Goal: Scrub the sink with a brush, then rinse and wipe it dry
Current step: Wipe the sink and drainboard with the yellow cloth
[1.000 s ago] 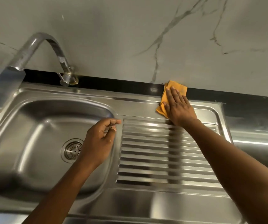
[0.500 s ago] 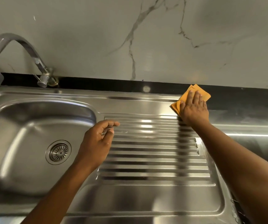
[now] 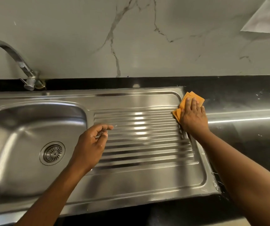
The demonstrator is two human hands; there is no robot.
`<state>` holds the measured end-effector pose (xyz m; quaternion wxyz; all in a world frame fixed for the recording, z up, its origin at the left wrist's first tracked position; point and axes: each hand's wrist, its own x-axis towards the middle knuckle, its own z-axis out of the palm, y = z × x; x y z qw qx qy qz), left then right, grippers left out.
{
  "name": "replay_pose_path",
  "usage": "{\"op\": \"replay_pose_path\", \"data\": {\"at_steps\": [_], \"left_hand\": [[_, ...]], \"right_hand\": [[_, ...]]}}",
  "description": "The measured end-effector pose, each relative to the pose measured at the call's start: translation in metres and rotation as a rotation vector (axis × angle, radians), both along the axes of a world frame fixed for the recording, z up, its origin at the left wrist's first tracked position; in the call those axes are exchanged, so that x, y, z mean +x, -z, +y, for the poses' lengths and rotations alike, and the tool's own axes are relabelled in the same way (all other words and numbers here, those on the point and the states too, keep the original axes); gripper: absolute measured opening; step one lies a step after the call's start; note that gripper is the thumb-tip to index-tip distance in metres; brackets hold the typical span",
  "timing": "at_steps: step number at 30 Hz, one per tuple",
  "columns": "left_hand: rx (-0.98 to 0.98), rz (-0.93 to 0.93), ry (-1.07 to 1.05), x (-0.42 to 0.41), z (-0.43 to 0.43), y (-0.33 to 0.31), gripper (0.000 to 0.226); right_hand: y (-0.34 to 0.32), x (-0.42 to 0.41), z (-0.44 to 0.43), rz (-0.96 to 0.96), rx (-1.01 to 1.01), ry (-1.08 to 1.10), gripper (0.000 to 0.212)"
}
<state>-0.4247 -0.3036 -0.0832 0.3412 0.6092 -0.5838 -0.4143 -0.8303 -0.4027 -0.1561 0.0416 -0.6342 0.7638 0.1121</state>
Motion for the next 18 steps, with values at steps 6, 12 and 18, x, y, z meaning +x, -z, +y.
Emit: {"op": "replay_pose_path", "data": {"at_steps": [6,12,18], "left_hand": [[0.010,0.011,0.057,-0.014,0.020,-0.006,0.029],[0.015,0.016,0.119,-0.031,0.035,-0.015,0.029],[0.016,0.037,0.161,-0.040,0.052,-0.018,0.029]], "right_hand": [[-0.004,0.001,0.055,-0.023,0.013,0.002,0.082],[-0.003,-0.004,0.113,-0.063,-0.019,0.019,0.072],[-0.008,-0.011,0.179,-0.099,-0.002,0.017,0.071]]}}
